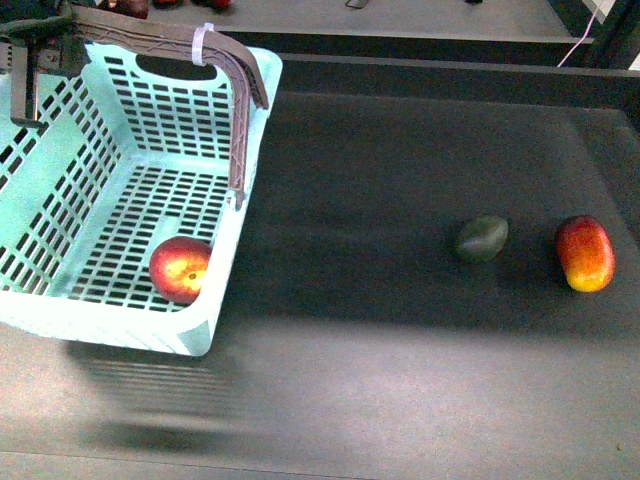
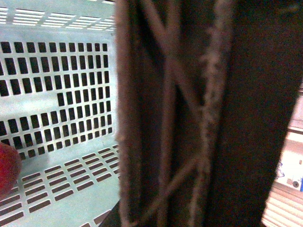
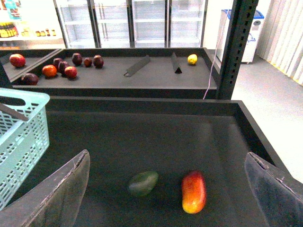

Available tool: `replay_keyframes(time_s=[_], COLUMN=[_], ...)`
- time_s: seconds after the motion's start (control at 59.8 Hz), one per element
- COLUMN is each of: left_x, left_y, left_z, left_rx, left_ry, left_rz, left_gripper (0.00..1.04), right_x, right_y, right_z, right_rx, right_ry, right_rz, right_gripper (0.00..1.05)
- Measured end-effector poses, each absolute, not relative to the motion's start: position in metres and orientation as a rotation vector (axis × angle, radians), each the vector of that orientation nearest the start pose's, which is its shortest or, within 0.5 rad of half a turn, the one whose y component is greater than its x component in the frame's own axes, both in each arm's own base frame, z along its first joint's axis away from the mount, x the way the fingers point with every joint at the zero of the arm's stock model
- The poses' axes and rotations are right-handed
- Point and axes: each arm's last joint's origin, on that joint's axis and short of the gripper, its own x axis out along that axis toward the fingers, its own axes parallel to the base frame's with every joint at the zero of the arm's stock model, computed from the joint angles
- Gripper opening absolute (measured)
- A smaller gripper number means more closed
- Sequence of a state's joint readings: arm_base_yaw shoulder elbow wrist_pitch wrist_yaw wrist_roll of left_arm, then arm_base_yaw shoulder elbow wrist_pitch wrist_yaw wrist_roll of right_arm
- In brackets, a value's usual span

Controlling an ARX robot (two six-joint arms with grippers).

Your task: Pick apple with right arm and hold basket with left

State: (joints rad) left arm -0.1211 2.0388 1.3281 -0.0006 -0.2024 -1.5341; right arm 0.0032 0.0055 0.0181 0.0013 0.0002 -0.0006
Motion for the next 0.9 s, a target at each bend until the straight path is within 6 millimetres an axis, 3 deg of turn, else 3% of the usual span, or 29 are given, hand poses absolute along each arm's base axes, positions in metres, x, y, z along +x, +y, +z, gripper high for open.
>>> replay_keyframes(time_s=[0.468, 0.736, 0.903], left_x=[0.423, 0.415, 0.386], left_y=[-0.037, -0.036, -0.035], left_z=[0.143, 0.149, 0.169], left_rx=[-1.396, -1.363, -1.379], left_ry=[0.558, 0.577, 0.544], left_rz=[0.674, 0.641, 0.601], left_gripper=[0.15, 0.56, 0.88], right_x=[0.097, 0.097, 0.097], right_y=[0.000, 0.000, 0.000], right_z=[0.169, 0.169, 0.169], right_rx=[-0.001, -0.001, -0.001], right_ry=[-0.014, -0.014, -0.014], right_rz=[0.003, 0.003, 0.003], right_gripper=[0.96, 0.96, 0.96])
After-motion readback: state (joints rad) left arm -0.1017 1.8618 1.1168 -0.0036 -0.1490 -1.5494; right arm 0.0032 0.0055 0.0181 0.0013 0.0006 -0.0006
